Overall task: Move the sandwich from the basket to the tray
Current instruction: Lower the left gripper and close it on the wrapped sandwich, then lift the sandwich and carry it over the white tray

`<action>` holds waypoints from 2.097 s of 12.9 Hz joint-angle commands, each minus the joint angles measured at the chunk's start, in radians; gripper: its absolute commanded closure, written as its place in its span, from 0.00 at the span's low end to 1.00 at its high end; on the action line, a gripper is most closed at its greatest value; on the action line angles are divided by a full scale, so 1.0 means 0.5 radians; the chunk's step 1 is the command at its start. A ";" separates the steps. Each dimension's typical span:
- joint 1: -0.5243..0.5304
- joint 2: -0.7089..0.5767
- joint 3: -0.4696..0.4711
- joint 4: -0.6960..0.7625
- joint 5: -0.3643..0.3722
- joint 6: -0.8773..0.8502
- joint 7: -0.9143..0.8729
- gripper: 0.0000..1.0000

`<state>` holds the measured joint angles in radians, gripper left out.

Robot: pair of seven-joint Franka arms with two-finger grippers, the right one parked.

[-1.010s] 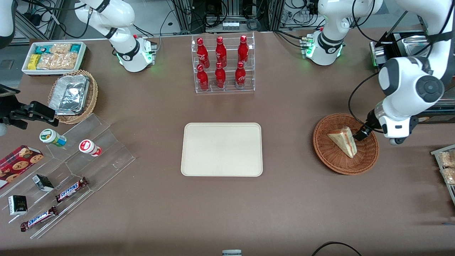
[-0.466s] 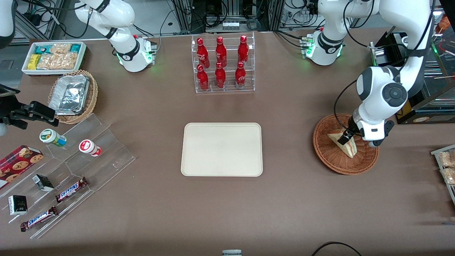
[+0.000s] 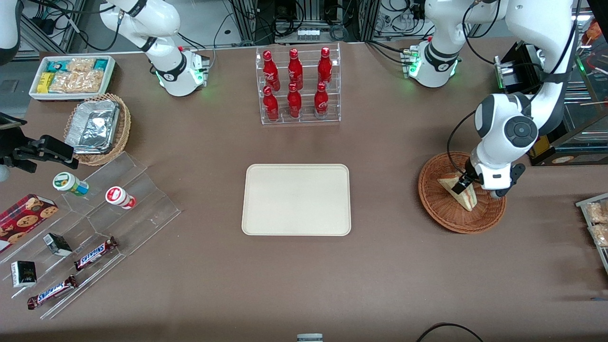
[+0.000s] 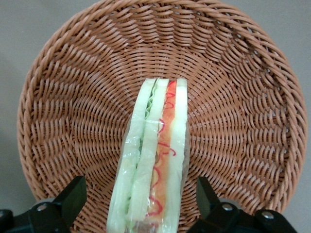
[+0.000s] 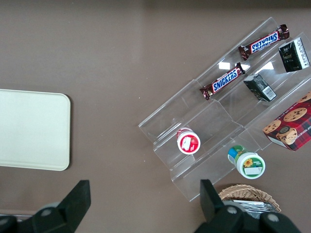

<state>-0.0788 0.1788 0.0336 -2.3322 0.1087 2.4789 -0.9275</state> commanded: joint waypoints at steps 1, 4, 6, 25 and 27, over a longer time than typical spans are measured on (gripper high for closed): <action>-0.011 0.008 -0.003 -0.042 0.046 0.052 -0.059 0.00; -0.027 0.005 -0.003 -0.057 0.046 0.052 -0.078 0.44; -0.023 0.001 -0.003 -0.054 0.046 0.049 -0.102 0.84; -1.281 0.261 -0.064 1.283 -0.033 -1.092 -0.056 0.97; -1.342 0.451 -0.064 1.393 -0.030 -1.056 -0.044 0.97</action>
<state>-0.7229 0.2971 -0.0170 -1.7388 0.0974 1.9527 -0.9620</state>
